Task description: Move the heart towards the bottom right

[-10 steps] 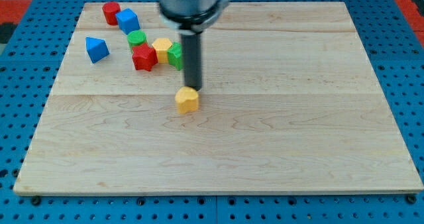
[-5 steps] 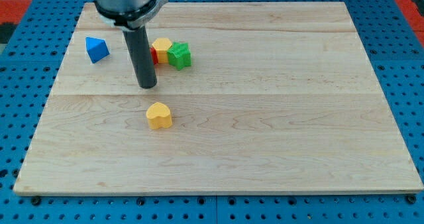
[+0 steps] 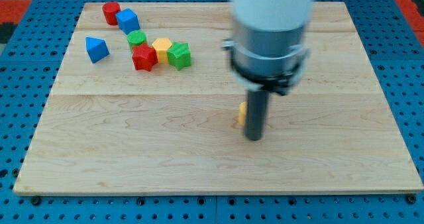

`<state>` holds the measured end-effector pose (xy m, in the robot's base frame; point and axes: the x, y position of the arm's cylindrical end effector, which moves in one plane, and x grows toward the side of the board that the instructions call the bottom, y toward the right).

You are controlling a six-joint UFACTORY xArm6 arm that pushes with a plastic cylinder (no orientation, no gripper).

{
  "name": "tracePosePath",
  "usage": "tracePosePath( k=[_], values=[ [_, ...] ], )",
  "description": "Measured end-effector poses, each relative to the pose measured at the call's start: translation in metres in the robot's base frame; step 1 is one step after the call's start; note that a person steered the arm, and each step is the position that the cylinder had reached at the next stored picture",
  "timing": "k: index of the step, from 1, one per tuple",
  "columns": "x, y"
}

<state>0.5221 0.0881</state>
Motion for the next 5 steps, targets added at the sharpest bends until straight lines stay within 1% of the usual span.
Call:
tracePosePath(
  k=[1, 2, 3, 4, 5],
  values=[
    [0.003, 0.007],
    [0.045, -0.006],
    [0.029, -0.045],
    [-0.021, -0.061],
    [-0.053, -0.016]
  ],
)
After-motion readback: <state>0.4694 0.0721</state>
